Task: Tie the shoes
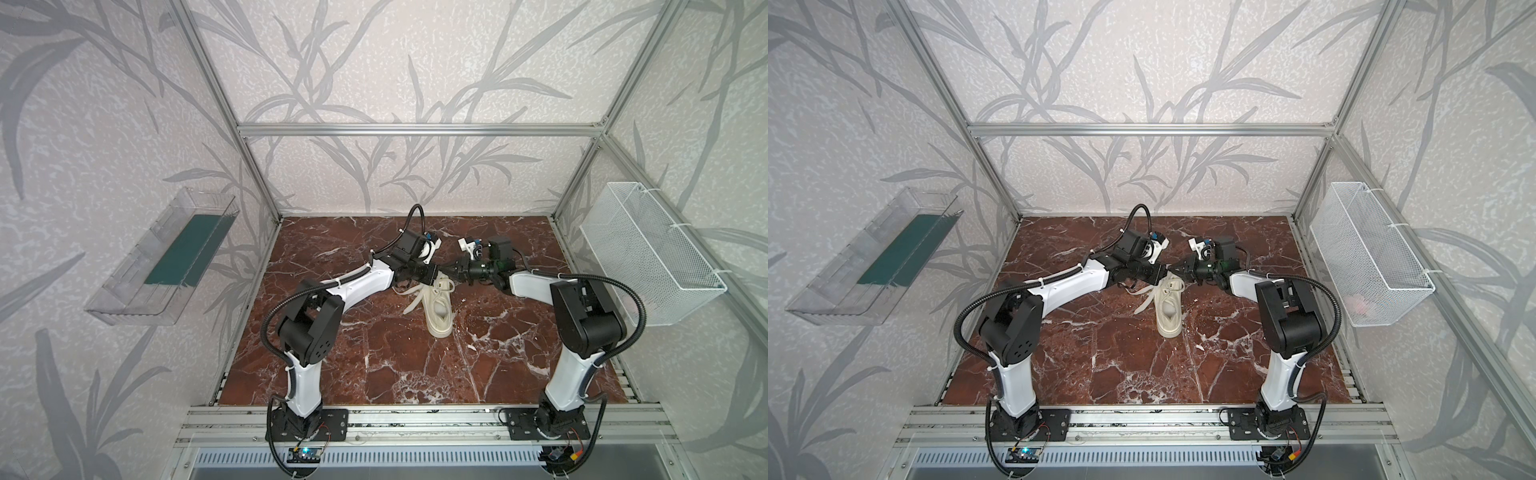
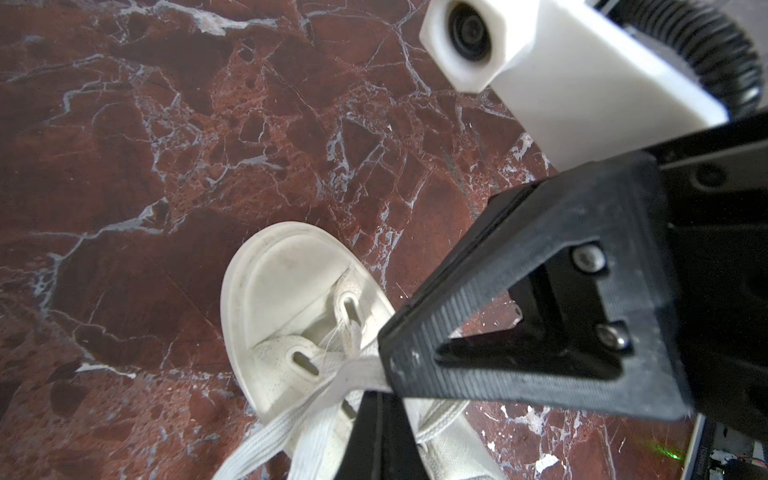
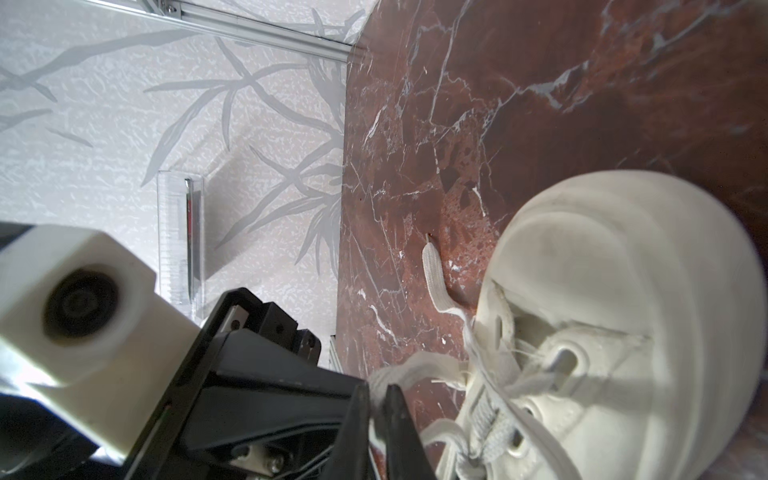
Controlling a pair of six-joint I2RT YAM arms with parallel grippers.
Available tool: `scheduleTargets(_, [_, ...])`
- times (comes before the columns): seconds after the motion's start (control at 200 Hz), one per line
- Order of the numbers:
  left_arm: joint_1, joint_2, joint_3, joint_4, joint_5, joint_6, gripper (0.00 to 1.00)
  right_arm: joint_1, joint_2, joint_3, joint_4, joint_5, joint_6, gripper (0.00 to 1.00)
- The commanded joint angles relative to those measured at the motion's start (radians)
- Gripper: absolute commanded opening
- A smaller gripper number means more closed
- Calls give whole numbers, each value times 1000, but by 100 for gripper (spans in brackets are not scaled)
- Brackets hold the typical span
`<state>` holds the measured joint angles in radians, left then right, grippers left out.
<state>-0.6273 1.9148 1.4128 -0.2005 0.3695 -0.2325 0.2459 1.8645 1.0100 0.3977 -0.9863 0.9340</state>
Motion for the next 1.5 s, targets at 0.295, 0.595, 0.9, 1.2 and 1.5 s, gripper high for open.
scheduleTargets(0.295, [27,-50,-37,19,3,20,6,-17,-2,-11,-23,-17,-37,0])
scheduleTargets(0.595, [94,-65,-35,-51,33,138,25,-26,-6,1,-64,-33,-66,0])
scheduleTargets(0.9, [129,-25,-39,-20,121,373,26,-22,-74,33,-309,-117,-259,0])
scheduleTargets(1.2, [138,93,119,-195,186,546,29,-9,-90,102,-509,-165,-425,0])
scheduleTargets(1.5, [138,130,113,-172,196,582,33,4,-73,147,-602,-189,-492,0])
